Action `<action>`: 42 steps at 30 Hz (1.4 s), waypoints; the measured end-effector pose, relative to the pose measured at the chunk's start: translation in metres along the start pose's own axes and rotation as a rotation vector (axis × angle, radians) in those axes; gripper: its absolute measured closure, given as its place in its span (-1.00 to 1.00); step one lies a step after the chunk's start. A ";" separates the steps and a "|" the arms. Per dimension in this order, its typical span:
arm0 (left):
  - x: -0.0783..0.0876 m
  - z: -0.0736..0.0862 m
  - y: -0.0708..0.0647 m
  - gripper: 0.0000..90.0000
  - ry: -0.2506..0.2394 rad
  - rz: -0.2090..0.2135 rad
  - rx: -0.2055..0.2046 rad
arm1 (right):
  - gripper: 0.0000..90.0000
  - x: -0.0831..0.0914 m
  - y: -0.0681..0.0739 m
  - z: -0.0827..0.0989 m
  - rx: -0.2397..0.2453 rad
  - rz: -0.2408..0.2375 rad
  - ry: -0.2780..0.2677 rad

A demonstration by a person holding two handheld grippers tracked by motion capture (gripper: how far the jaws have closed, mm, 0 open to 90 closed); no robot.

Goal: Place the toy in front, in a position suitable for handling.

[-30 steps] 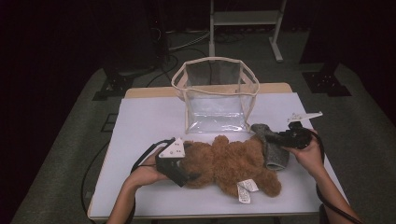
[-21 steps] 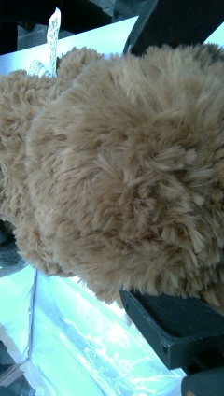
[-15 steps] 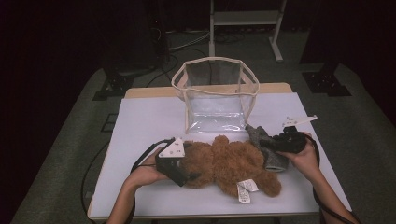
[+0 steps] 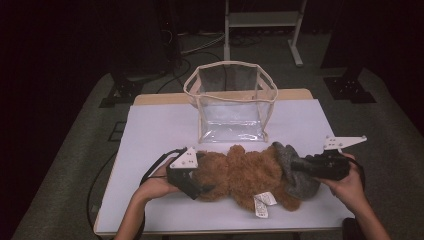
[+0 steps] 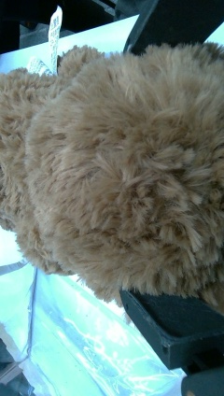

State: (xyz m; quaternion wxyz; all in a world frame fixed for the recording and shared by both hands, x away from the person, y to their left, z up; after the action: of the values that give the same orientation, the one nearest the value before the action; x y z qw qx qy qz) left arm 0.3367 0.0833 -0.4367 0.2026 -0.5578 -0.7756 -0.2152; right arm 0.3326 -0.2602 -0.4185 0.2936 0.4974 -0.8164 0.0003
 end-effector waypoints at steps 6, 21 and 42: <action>0.000 0.000 0.000 -1.00 0.002 -0.004 -0.004 | 0.65 -0.021 0.007 0.030 -0.042 -0.036 0.081; 0.001 0.001 0.001 -1.00 -0.002 -0.001 0.006 | 0.66 -0.019 0.034 -0.022 0.088 -0.065 0.015; 0.000 0.002 0.003 -1.00 -0.008 0.003 0.019 | 0.64 -0.025 0.042 -0.043 0.132 -0.070 0.013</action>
State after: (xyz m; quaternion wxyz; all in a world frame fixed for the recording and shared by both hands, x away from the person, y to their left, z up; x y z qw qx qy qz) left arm 0.3391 0.0854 -0.4383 0.2049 -0.5578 -0.7776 -0.2054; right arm 0.3274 -0.2061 -0.3828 0.2650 0.5440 -0.7948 0.0471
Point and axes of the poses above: each handheld gripper's, and its own axes: x roughly backward along the jaws, z roughly out of its underside, y roughly to its left, the point moved 6 cm from there along -x, roughly forward along the jaws, and after that the axes turned 2 degrees about -z, right-handed, at the moved point
